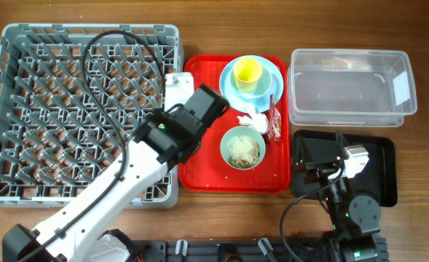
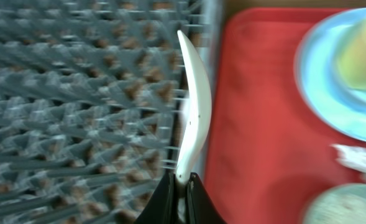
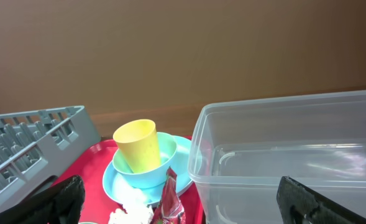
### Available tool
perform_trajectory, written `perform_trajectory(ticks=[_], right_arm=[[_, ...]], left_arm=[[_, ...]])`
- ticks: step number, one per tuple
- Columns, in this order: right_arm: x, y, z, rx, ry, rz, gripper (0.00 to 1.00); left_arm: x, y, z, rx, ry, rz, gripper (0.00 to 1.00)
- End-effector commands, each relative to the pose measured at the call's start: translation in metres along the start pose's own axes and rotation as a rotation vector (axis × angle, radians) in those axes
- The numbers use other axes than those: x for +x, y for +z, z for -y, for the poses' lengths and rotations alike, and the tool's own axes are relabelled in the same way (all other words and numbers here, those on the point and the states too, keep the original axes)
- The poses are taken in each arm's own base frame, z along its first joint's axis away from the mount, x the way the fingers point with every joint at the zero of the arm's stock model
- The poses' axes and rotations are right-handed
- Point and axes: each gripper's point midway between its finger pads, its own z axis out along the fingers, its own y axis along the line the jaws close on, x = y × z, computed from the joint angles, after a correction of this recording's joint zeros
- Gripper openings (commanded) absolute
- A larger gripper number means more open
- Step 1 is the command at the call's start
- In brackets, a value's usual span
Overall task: Sort waste into correct bins and load items into the dishwasher rack
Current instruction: 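Carry the spoon to the dish rack and insert it beside the fork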
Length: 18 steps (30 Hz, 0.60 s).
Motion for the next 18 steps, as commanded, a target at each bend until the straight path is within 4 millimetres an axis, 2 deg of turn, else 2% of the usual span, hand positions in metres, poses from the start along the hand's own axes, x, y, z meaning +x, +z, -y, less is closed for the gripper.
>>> perform_trajectory(ticks=[1, 7, 12, 18], right_arm=[[-0.001, 0.000, 0.000, -0.004, -0.002, 0.004, 1.00], [-0.001, 0.000, 0.000, -0.004, -0.002, 0.004, 1.00], [-0.001, 0.000, 0.000, -0.004, -0.002, 0.004, 1.00], [-0.001, 0.000, 0.000, -0.004, -0.002, 0.004, 1.00]], left_arm=[[-0.012, 0.006, -0.024, -0.078, 0.041, 0.015, 0.06], [-0.007, 0.030, -0.033, -0.020, 0.091, -0.093, 0.07], [0.007, 0.050, -0.009, 0.183, 0.176, -0.204, 0.08], [0.018, 0.070, -0.015, 0.150, 0.157, -0.275, 0.09]])
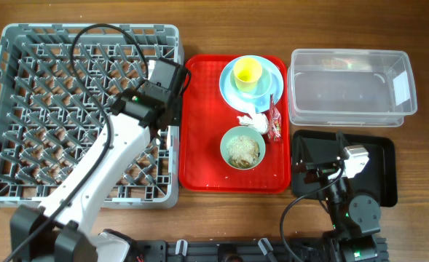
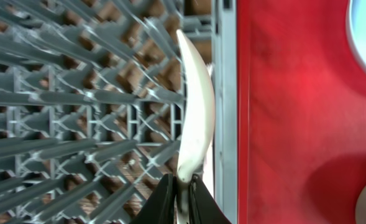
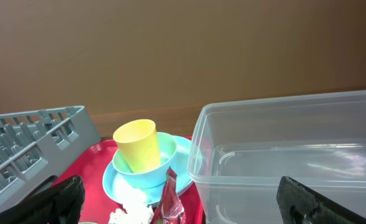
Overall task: Sort waste into correct bins and load items into the dishwasher rack
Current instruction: 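Carry the spoon to the dish rack and insert it beside the fork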
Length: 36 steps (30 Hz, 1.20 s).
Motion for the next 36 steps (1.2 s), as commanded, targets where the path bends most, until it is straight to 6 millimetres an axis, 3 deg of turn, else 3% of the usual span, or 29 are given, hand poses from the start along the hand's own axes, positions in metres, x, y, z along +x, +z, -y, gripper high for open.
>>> perform_trajectory(ticks=[1, 10, 17, 22, 28, 29, 30, 33, 36], right_arm=[[-0.001, 0.000, 0.000, -0.004, -0.002, 0.004, 1.00], [-0.001, 0.000, 0.000, -0.004, -0.003, 0.004, 1.00], [-0.001, 0.000, 0.000, -0.004, -0.002, 0.004, 1.00], [-0.001, 0.000, 0.000, -0.004, -0.002, 0.004, 1.00], [-0.001, 0.000, 0.000, -0.004, -0.002, 0.004, 1.00], [-0.001, 0.000, 0.000, -0.004, -0.002, 0.004, 1.00], [-0.001, 0.000, 0.000, -0.004, -0.002, 0.004, 1.00], [-0.001, 0.000, 0.000, -0.004, -0.002, 0.004, 1.00], [-0.001, 0.000, 0.000, -0.004, -0.002, 0.004, 1.00]], left_arm=[[0.007, 0.014, 0.005, 0.043, 0.020, -0.060, 0.09], [0.017, 0.034, 0.004, 0.002, -0.040, -0.117, 0.08], [0.009, 0.039, 0.006, -0.001, -0.078, -0.086, 0.04], [-0.007, 0.007, 0.008, 0.043, -0.138, -0.024, 0.05], [-0.008, -0.044, 0.054, 0.334, -0.184, 0.002, 0.15], [-0.004, -0.051, 0.065, 0.391, -0.197, -0.019, 0.24], [0.000, -0.054, 0.073, 0.422, -0.190, -0.039, 0.26], [0.012, -0.055, 0.081, 0.422, -0.164, -0.079, 0.19], [0.018, -0.055, 0.072, 0.395, -0.202, -0.106, 0.20]])
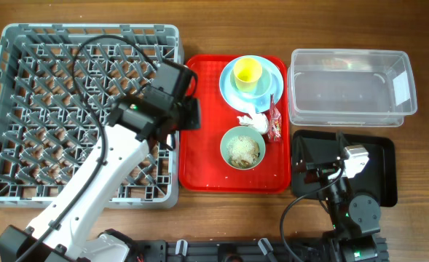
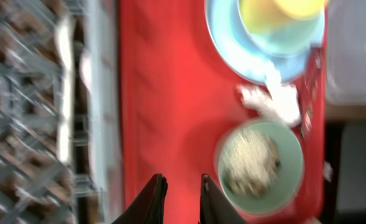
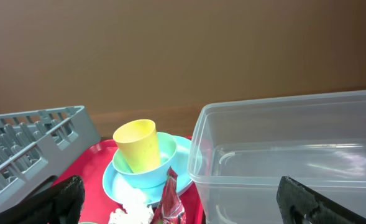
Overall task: Sort waste into correct bins and load items into the dishwasher rack
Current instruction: 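Carry the spoon to the dish rack and insert it beside the fork, then reach the right gripper to the green bowl and grasp its rim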
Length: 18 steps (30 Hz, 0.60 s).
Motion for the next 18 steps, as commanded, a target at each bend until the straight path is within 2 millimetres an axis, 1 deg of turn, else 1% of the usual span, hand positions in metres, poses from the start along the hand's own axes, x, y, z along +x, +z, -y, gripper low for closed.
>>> perform_trajectory(ticks=[1, 3, 4, 5, 8, 9, 12, 15, 17, 18], right_arm=[[-0.001, 0.000, 0.000, -0.004, -0.002, 0.004, 1.00], [-0.001, 0.000, 0.000, -0.004, -0.002, 0.004, 1.00], [-0.001, 0.000, 0.000, -0.004, -0.002, 0.004, 1.00], [-0.001, 0.000, 0.000, -0.004, -0.002, 0.004, 1.00], [-0.001, 0.000, 0.000, -0.004, -0.002, 0.004, 1.00], [-0.001, 0.000, 0.000, -0.004, -0.002, 0.004, 1.00], [-0.002, 0.000, -0.001, -0.009, 0.018, 0.008, 1.00], [-0.005, 0.000, -0.001, -0.006, 0.076, 0.019, 1.00], [-0.007, 0.000, -0.011, -0.066, 0.099, 0.023, 1.00], [-0.011, -0.003, -0.026, -0.147, 0.049, 0.019, 1.00]], left_arm=[[0.006, -0.006, -0.003, 0.025, -0.080, -0.038, 0.22], [0.000, -0.014, -0.013, 0.018, -0.129, -0.016, 0.27], [-0.006, -0.019, -0.022, 0.016, -0.160, 0.008, 0.32], [-0.011, -0.024, -0.029, 0.013, -0.189, 0.028, 0.43], [-0.021, -0.035, -0.050, -0.001, -0.270, 0.075, 0.95], [-0.024, -0.037, -0.056, -0.006, -0.286, 0.084, 1.00], [-0.028, -0.039, -0.067, -0.021, -0.318, 0.096, 1.00], [-0.030, -0.040, -0.074, -0.029, -0.336, 0.102, 1.00], [-0.030, -0.040, -0.074, -0.029, -0.336, 0.102, 1.00], [-0.030, -0.040, -0.074, -0.029, -0.336, 0.102, 1.00]])
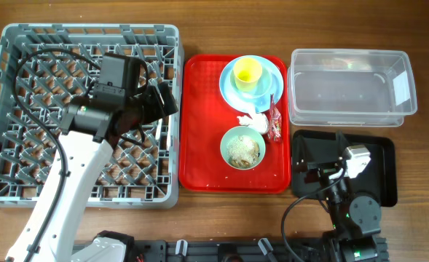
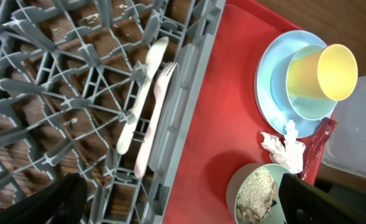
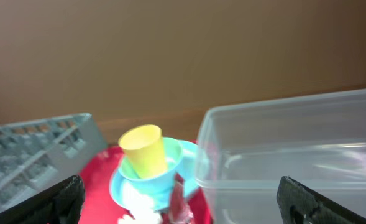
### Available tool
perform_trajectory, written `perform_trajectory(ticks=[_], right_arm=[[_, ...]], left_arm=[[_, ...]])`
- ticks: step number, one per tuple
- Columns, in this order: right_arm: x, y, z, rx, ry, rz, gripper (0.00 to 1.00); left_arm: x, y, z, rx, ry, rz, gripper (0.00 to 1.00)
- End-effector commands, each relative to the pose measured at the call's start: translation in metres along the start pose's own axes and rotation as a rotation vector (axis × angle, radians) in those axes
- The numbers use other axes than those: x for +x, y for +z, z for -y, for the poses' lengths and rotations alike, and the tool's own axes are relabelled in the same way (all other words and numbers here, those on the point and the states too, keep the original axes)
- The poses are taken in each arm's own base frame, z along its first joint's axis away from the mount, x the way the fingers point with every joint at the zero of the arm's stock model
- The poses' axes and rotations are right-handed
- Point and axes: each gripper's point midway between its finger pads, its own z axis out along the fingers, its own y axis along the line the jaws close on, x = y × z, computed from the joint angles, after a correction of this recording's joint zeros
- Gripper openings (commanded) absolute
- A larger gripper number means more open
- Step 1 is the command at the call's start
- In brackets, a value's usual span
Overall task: Sort waste into correct bins and load items into the dishwasher rack
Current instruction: 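Reach the right gripper to the green bowl and grasp its rim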
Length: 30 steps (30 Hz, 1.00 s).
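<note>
A white utensil (image 2: 139,99) and a pink fork (image 2: 158,118) lie side by side in the grey dishwasher rack (image 1: 25,87), along its right wall. My left gripper (image 1: 163,102) hovers above them, open wide and empty (image 2: 183,205). The red tray (image 1: 199,145) holds a yellow cup (image 1: 248,71) in a blue bowl on a blue plate (image 1: 229,89). Also on it are a crumpled tissue (image 1: 252,120), a red wrapper (image 1: 275,120) and a green bowl of food scraps (image 1: 242,148). My right gripper (image 3: 186,202) is open over the black bin (image 1: 378,175).
A clear plastic bin (image 1: 349,87) stands at the back right, behind the black bin. The rack fills the left of the wooden table. The left arm's cable loops over the rack.
My left gripper was over the tray's left edge with its jaws close together and empty; now it is back over the rack's right side, open wide. The right wrist view has shifted slightly.
My left gripper was shut on the white utensil at the rack's right edge, then held it over the rack. Afterwards the utensil lay in the rack and the empty gripper was over the tray. Now it hangs open above the rack.
</note>
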Motion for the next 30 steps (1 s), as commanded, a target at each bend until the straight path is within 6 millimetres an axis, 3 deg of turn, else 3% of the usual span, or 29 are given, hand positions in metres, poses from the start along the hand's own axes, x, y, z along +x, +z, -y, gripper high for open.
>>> perform_trajectory(ticks=[1, 3, 5, 9, 12, 14, 20, 22, 23, 24, 25, 30], right_arm=[[-0.007, -0.004, -0.030, -0.166, -0.043, -0.015, 1.00], [-0.020, -0.008, -0.023, -0.096, -0.054, -0.040, 1.00], [-0.049, -0.015, -0.016, -0.017, -0.084, -0.052, 1.00], [-0.107, -0.022, -0.031, -0.006, -0.133, -0.138, 1.00], [-0.123, -0.019, -0.044, -0.031, -0.145, -0.332, 1.00], [-0.122, -0.015, -0.051, -0.044, -0.124, -0.518, 1.00], [-0.114, 0.018, -0.084, -0.167, 0.037, -0.788, 1.00], [-0.103, 0.023, -0.110, -0.331, 0.105, -0.865, 0.99], [-0.098, 0.025, -0.120, -0.407, 0.126, -0.894, 0.84], [-0.092, 0.028, -0.124, -0.428, 0.152, -0.924, 0.62], [-0.083, 0.031, -0.122, -0.408, 0.183, -0.968, 0.52], [-0.037, 0.031, -0.117, -0.310, 0.129, -1.133, 0.37]], left_arm=[[-0.002, -0.004, 0.001, 0.015, -0.019, 0.007, 1.00], [-0.002, -0.004, 0.001, 0.015, -0.019, 0.007, 1.00], [-0.002, -0.004, 0.001, 0.015, -0.019, 0.007, 1.00], [-0.002, -0.004, 0.001, 0.015, -0.019, 0.007, 1.00], [-0.002, -0.004, 0.001, 0.015, -0.019, 0.007, 1.00], [-0.002, -0.004, 0.001, 0.015, -0.019, 0.007, 1.00], [-0.002, -0.004, 0.001, 0.015, -0.019, 0.007, 1.00], [-0.002, -0.004, 0.001, 0.015, -0.019, 0.007, 1.00], [-0.002, -0.004, 0.001, 0.015, -0.019, 0.007, 1.00], [-0.002, -0.004, 0.001, 0.015, -0.019, 0.007, 1.00], [-0.002, -0.004, 0.001, 0.015, -0.019, 0.007, 1.00], [-0.002, -0.004, 0.001, 0.015, -0.019, 0.007, 1.00]])
